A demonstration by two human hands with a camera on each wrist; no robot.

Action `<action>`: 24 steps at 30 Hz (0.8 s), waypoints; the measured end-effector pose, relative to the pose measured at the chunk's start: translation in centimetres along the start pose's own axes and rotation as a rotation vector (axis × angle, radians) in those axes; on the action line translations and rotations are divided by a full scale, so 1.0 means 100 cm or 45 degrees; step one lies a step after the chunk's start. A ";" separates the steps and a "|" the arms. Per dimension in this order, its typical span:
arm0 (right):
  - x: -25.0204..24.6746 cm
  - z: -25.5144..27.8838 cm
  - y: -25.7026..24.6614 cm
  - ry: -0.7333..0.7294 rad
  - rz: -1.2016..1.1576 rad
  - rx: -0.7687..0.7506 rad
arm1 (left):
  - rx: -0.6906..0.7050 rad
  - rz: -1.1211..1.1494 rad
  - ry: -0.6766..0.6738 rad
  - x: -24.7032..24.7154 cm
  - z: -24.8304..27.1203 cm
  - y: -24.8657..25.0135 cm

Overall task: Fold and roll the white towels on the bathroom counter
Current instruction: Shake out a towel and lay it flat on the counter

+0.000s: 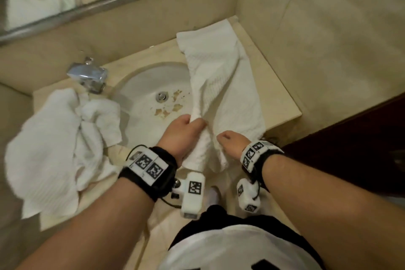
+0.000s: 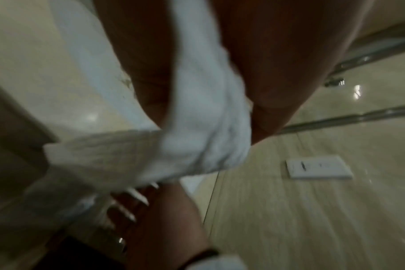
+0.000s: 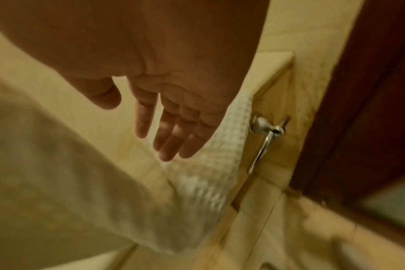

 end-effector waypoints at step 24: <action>-0.118 -0.016 0.104 0.436 0.163 0.151 | -0.221 -0.520 0.448 -0.005 -0.084 -0.096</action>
Point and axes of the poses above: each hand's wrist, its own z-axis away from the middle knuckle, its own x-axis out of the palm, y = z × x, the point moved 10 cm from there along -z, towards the middle knuckle, and after that the axes turned 7 degrees about z, right-handed, at the moved point
